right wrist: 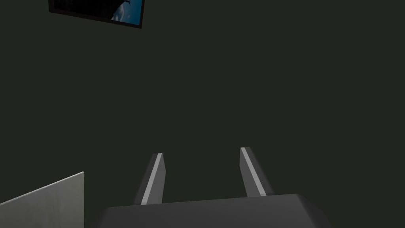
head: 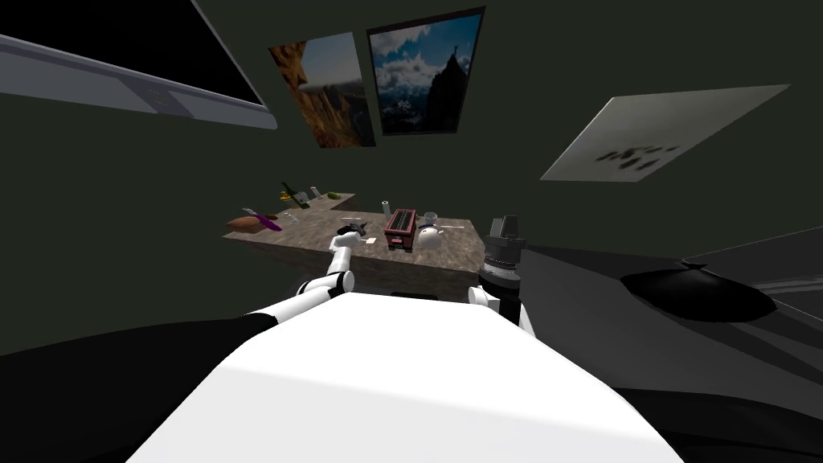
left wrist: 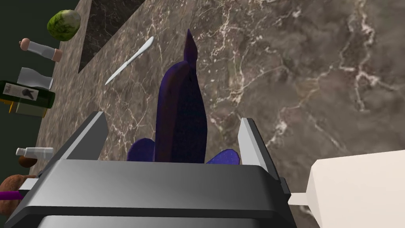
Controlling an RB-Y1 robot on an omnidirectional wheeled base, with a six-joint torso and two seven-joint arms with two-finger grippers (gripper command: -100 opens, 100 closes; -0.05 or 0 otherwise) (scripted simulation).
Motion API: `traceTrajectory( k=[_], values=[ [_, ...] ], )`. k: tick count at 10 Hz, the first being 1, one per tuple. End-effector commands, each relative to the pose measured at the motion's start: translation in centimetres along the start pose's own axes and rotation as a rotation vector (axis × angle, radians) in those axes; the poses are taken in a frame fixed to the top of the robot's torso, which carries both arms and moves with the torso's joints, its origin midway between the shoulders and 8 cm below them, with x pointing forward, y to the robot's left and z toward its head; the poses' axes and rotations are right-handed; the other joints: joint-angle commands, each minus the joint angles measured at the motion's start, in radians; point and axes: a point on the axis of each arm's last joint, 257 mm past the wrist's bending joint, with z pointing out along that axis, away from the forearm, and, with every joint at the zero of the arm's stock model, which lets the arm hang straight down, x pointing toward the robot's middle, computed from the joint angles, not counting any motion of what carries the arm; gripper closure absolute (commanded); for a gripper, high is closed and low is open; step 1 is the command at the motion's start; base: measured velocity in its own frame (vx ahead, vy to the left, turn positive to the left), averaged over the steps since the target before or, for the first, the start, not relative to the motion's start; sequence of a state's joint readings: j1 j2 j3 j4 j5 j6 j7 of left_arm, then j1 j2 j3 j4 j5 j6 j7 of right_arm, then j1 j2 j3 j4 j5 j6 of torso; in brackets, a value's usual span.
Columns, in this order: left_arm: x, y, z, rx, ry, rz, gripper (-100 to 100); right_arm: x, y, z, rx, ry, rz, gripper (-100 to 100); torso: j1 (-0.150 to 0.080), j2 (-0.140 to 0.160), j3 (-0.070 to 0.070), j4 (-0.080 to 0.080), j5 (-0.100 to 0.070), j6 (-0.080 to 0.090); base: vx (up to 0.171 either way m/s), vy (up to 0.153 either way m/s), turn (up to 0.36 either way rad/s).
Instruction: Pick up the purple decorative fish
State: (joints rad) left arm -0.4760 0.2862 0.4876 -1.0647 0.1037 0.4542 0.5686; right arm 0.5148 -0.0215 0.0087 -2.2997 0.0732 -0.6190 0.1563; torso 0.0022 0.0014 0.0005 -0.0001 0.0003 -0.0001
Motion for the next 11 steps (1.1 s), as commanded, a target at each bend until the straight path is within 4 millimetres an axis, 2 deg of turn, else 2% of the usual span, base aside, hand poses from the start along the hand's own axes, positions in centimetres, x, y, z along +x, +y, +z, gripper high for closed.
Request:
traceTrajectory(
  k=[1,2,5,7,8,9,11],
  values=[
    [-2.6,-2.4,0.4,0.032,-0.039,-0.016,-100,0.0,0.0,0.0,0.000,0.000,0.000,0,0.000,0.000,0.000,0.000,0.000,0.000,-0.108,-0.018,-0.377],
    [-2.9,-2.1,0.4,0.026,-0.044,-0.016,-100,0.0,0.0,0.0,0.000,0.000,0.000,0,-0.002,0.005,0.003,0.001,-0.001,0.000,-0.112,-0.007,-0.210],
    [-10.4,-7.9,0.3,0.111,-0.140,-0.061,-100,0.0,0.0,0.0,0.000,0.000,0.000,0,-0.001,0.006,0.004,0.002,0.000,0.000,-0.100,0.003,-0.403],
    [-15.3,-10.5,-0.3,0.152,-0.204,-0.103,-100,0.0,0.0,0.0,0.000,0.000,0.000,0,-0.001,0.007,0.004,0.002,-0.001,0.000,-0.111,-0.005,-0.434],
    [-15.5,-11.4,-0.5,0.165,-0.206,-0.102,-100,0.0,0.0,0.0,0.000,0.000,0.000,0,0.000,0.007,0.004,0.002,0.000,0.000,-0.075,0.003,-0.237],
    [-17.9,-13.0,-1.1,0.191,-0.237,-0.124,-100,0.0,0.0,0.0,0.000,0.000,0.000,0,0.000,0.005,0.003,0.002,0.000,-0.001,-0.064,-0.017,-0.285],
    [-18.4,-12.4,-1.0,0.179,-0.247,-0.126,-100,0.0,0.0,0.0,0.000,0.000,0.000,0,0.000,0.003,0.002,0.001,0.000,-0.001,-0.031,-0.009,-0.084]
  ],
)
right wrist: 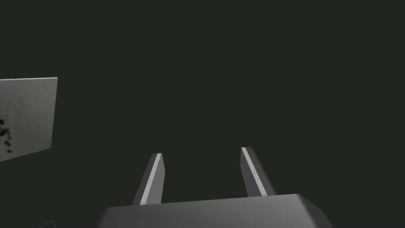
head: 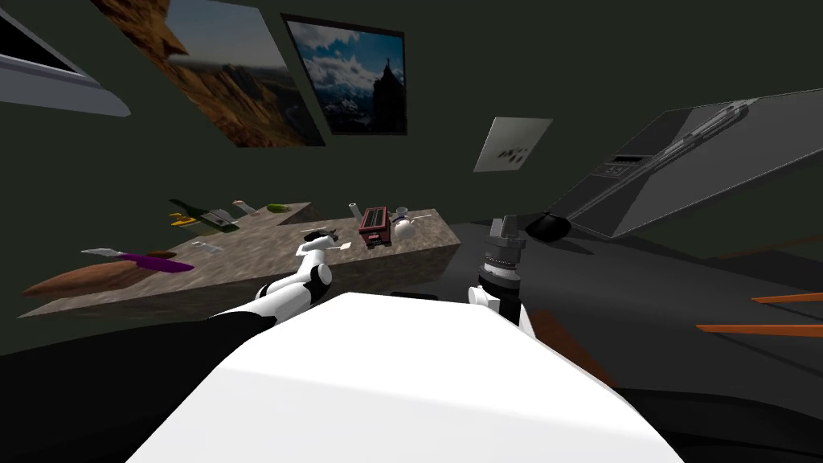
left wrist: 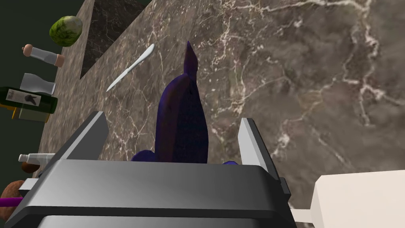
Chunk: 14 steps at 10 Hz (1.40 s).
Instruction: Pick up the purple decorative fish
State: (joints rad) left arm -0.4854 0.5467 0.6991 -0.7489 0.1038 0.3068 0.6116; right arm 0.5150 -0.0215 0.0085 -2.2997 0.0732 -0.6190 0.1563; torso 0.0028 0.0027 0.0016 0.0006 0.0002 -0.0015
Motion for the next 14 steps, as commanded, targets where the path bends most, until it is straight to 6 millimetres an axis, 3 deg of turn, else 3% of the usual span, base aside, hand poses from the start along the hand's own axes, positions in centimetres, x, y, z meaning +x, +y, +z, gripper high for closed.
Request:
traceTrajectory(
  k=[1,3,5,6,10,11,12,13,14],
  values=[
    [-0.6,0.4,0.2,-0.009,-0.010,-0.001,-100,0.0,0.0,0.0,0.000,0.000,0.000,0,0.000,0.000,0.000,0.000,0.000,0.000,0.004,-0.002,0.027],
    [-4.8,-3.4,0.4,0.043,-0.068,-0.048,-100,0.0,0.0,0.0,0.000,0.000,0.000,0,0.000,0.000,0.000,0.000,0.000,0.001,-0.055,-0.013,-0.344],
    [-4.5,-3.2,0.4,0.039,-0.063,-0.044,-100,0.0,0.0,0.0,0.000,0.000,0.000,0,-0.001,0.003,0.002,0.001,0.000,0.001,-0.053,-0.011,-0.128],
    [-4.6,-3.3,0.4,0.040,-0.064,-0.045,100,0.0,0.0,0.0,0.000,0.000,0.000,0,0.000,0.001,0.001,0.000,0.000,0.000,-0.006,-0.001,0.006],
    [-4.4,-3.9,0.4,0.050,-0.059,-0.045,100,0.0,0.0,0.0,0.000,0.000,0.000,0,0.001,-0.003,-0.003,-0.003,0.004,0.002,0.001,0.002,0.005],
    [-4.4,-3.9,0.4,0.050,-0.059,-0.045,0,0.0,0.0,0.0,0.000,0.000,0.000,0,0.000,-0.003,-0.003,-0.003,0.003,0.002,0.000,0.000,0.000],
    [-2.7,-1.5,0.3,0.017,-0.040,-0.024,100,0.0,0.0,0.0,0.000,0.000,0.000,0,0.000,-0.003,-0.003,-0.003,0.003,0.002,0.055,0.008,0.289],
    [-0.6,-0.1,0.2,-0.003,-0.011,0.001,100,0.0,0.0,0.0,0.000,0.000,0.000,0,0.001,-0.005,-0.004,-0.003,0.003,-0.002,0.109,0.010,0.466],
    [-0.9,0.8,0.2,-0.017,-0.017,-0.001,100,0.0,0.0,0.0,0.000,0.000,0.000,0,0.002,-0.008,-0.006,-0.005,0.004,-0.002,0.081,0.007,0.219]
  ],
)
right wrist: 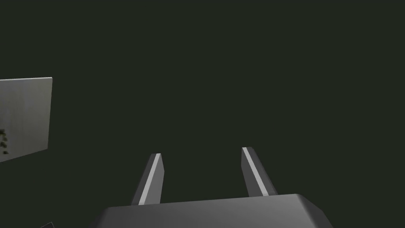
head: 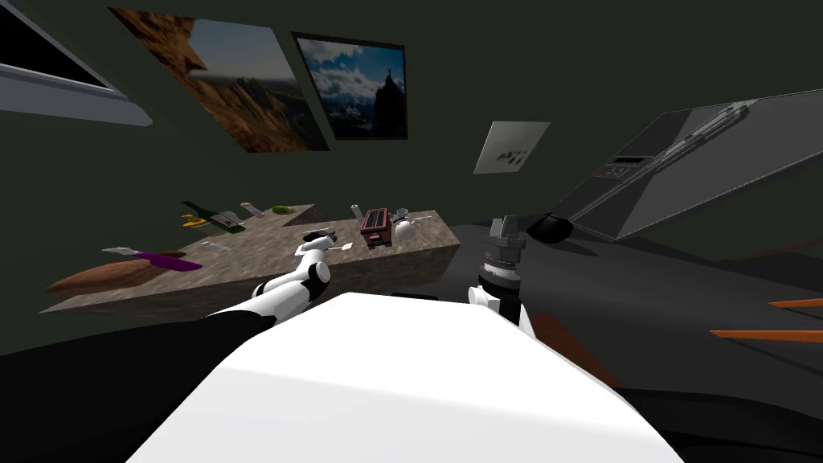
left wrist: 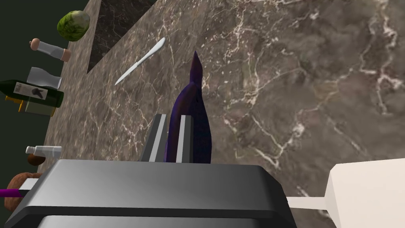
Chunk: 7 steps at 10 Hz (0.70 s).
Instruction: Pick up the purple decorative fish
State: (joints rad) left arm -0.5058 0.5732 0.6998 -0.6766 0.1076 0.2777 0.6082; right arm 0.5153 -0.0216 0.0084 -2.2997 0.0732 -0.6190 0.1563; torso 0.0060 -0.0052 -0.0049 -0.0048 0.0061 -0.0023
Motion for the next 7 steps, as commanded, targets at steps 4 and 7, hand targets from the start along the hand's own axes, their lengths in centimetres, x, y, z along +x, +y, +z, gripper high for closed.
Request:
traceTrajectory(
  k=[4,7],
  values=[
    [4.7,4.5,-1.1,-0.059,0.068,0.045,100,0.0,0.0,0.0,0.000,0.000,0.000,0,0.002,0.001,0.000,-0.002,0.003,0.000,0.040,0.012,0.163],
    [9.3,8.6,-2.5,-0.111,0.135,0.082,100,0.0,0.0,0.0,0.000,0.000,0.000,0,0.002,-0.002,-0.003,-0.003,0.004,-0.001,0.083,0.000,0.348]
  ],
)
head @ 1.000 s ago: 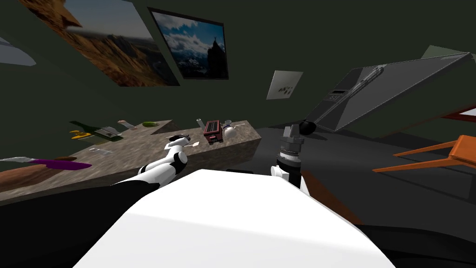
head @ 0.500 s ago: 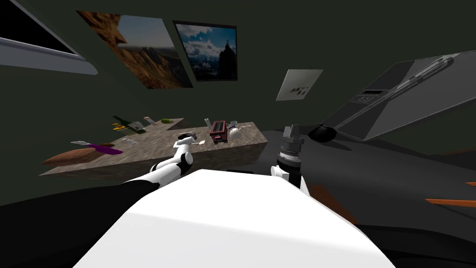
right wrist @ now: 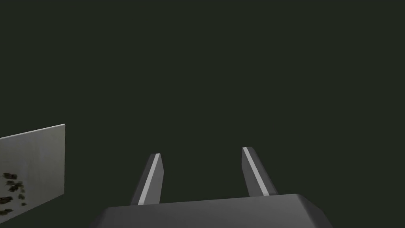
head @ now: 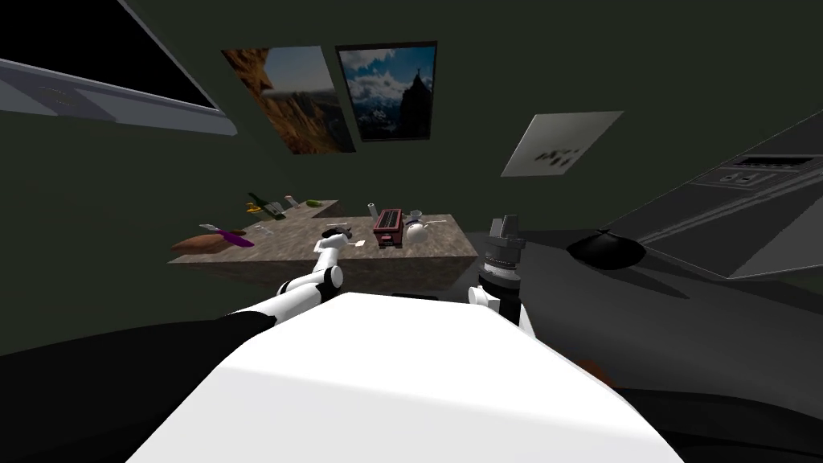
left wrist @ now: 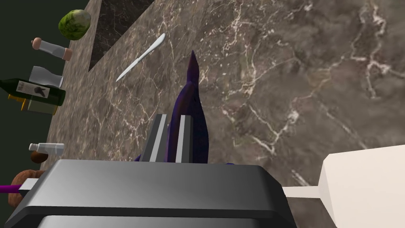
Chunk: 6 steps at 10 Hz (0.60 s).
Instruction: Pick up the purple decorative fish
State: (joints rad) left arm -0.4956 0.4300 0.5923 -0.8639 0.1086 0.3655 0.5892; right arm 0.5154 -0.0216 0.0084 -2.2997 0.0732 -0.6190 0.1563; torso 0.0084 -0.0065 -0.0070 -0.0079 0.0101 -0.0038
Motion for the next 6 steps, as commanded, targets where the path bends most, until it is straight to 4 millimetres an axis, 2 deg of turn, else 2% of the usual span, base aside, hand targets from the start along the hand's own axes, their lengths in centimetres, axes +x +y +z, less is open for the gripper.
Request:
traceTrajectory(
  k=[1,2,4,5,6],
  values=[
    [1.3,0.9,-0.4,-0.012,0.017,0.010,100,0.0,0.0,0.0,0.000,0.000,0.000,0,0.000,0.000,0.000,0.000,0.000,0.000,0.048,-0.005,0.157],
    [1.3,0.9,-0.4,-0.012,0.017,0.010,100,0.0,0.0,0.0,0.000,0.000,0.000,0,0.000,0.001,0.001,0.000,0.000,0.002,0.015,0.006,-0.025],
    [5.7,5.5,-1.3,-0.077,0.075,0.042,100,0.0,0.0,0.0,0.000,0.000,0.000,0,0.000,0.003,0.001,0.000,0.000,0.001,0.063,0.011,0.347],
    [6.5,4.6,-1.5,-0.059,0.091,0.043,100,0.0,0.0,0.0,0.000,0.000,0.000,0,0.001,0.001,0.000,-0.001,0.001,-0.001,0.075,-0.016,0.214],
    [9.1,6.5,-2.3,-0.085,0.128,0.057,100,0.0,0.0,0.0,0.000,0.000,0.000,0,0.001,0.001,0.000,-0.001,0.001,0.000,0.069,-0.003,0.336]
  ],
)
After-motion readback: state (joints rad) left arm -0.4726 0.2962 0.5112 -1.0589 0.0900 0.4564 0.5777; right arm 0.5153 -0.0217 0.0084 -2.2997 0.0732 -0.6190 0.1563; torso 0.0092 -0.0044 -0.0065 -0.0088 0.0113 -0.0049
